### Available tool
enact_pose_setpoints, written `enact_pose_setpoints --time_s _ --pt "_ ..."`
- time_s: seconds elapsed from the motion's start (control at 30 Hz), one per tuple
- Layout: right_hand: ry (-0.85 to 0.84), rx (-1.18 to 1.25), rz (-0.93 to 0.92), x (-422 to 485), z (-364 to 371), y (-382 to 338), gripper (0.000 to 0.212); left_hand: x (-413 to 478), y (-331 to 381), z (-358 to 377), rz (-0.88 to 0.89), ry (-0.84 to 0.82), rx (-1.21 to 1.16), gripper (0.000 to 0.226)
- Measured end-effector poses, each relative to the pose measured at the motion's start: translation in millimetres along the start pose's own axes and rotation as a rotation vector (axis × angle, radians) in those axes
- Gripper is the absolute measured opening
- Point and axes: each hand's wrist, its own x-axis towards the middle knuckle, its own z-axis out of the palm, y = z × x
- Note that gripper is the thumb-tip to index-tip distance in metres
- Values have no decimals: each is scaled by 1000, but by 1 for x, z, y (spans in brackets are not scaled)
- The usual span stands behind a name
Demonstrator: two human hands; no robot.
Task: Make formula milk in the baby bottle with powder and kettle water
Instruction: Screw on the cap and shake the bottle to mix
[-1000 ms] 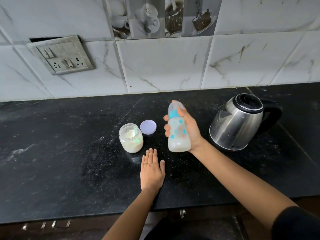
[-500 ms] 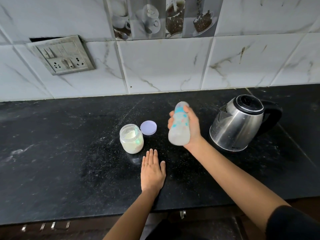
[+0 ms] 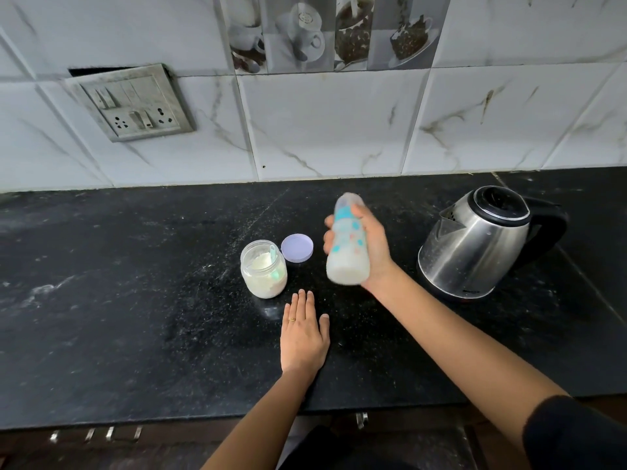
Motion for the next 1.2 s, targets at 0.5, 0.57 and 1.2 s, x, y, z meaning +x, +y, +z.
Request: enact_pose_setpoints --time_s 0.5,0.57,1.2 --pt "-157 -111 41 0 9 8 60 1 -1 1 -1 -11 20 73" --pt "-179 -130 44 -4 11 9 63 1 -1 1 1 -8 17 73" --pt "-125 -132 -13 1 -4 -3 57 1 1 0 -10 1 29 73"
